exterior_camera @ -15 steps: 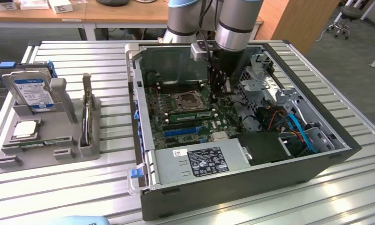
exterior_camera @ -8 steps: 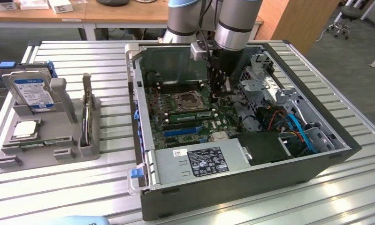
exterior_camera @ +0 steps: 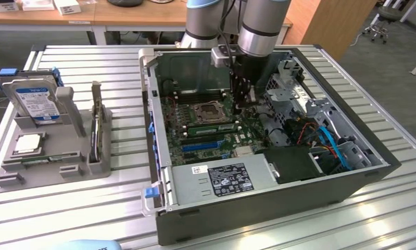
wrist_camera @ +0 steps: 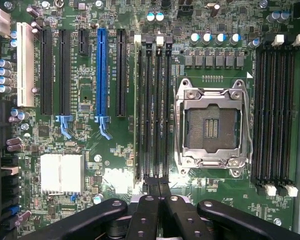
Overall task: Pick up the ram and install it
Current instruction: 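Press down the ram until it locks into place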
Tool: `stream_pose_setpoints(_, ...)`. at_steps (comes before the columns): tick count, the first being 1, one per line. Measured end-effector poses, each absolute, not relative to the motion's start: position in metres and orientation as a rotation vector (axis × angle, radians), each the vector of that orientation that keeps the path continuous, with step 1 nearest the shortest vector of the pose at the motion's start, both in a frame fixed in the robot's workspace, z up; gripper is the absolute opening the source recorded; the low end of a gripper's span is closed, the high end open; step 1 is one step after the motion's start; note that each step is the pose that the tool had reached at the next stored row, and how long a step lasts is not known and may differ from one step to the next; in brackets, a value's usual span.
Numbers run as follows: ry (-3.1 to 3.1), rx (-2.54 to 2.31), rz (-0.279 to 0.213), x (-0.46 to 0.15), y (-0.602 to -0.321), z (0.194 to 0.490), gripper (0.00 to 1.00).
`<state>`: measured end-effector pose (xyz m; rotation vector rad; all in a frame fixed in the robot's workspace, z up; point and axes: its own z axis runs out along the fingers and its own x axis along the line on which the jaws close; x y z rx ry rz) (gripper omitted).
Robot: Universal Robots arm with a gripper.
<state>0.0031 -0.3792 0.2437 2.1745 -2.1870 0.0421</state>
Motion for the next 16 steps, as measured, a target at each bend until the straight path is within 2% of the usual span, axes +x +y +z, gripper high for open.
stream_pose_setpoints(16,-2.187,2.174,0.042,0.0031,-0.3843,0.2433,0.10)
